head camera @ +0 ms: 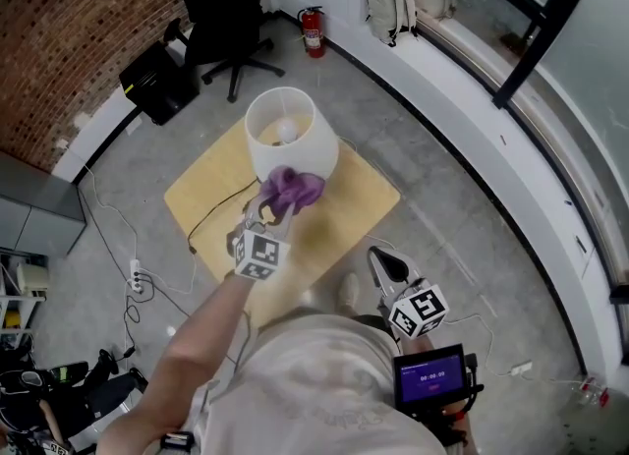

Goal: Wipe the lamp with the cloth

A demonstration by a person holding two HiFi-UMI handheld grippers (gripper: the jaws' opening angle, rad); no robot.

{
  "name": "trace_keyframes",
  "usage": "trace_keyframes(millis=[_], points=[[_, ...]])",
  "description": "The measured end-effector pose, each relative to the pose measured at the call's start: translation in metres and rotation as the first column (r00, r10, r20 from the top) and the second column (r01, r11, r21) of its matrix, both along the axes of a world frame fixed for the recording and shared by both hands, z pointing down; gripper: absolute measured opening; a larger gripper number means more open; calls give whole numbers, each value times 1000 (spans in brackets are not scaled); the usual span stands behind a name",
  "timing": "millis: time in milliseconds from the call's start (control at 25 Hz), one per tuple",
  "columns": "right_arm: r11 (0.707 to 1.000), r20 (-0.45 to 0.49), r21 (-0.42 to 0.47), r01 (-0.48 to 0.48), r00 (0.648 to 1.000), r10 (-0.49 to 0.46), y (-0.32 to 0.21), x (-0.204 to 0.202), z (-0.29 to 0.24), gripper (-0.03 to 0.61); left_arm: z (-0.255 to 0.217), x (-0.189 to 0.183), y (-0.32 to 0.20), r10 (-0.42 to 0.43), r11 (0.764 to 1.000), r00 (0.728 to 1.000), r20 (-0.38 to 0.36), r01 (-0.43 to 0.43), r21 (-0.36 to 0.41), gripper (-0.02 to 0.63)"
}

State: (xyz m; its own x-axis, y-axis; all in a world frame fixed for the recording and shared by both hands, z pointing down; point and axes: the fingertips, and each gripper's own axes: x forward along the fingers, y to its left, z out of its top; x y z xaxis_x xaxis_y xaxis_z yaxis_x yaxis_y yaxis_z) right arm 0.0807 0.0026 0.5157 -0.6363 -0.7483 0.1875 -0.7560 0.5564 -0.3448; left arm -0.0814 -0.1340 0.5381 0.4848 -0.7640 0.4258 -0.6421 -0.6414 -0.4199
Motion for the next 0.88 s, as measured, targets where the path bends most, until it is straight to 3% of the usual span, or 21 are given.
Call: trace_keyframes(millis=[320, 400, 480, 640, 760, 880], points=[[1000, 8, 11, -6, 1000, 6, -4, 9, 2, 14, 27, 7, 9, 12, 997, 1000, 24, -10, -81, 94], [1000, 10, 18, -7, 1000, 7, -5, 10, 0, 14, 8, 8, 11, 8, 999, 1000, -14, -8, -40, 94], [1000, 11, 23, -10, 1000, 10, -7, 12, -1, 14, -32, 12, 13, 10, 999, 997, -73, -6, 49, 94], [1000, 11, 23, -13, 1000, 13, -7, 19, -1, 14, -131, 18, 12, 19, 966, 987, -162, 23, 257, 94], [1000, 22, 18, -12, 1000, 12, -9, 20, 1, 14, -156, 23, -2, -13, 952, 995, -101, 43, 304, 94], [1000, 37, 16, -7, 999, 6, -12, 17, 5, 14, -139, 30, -23, -69, 959, 997, -29, 74, 273, 94]])
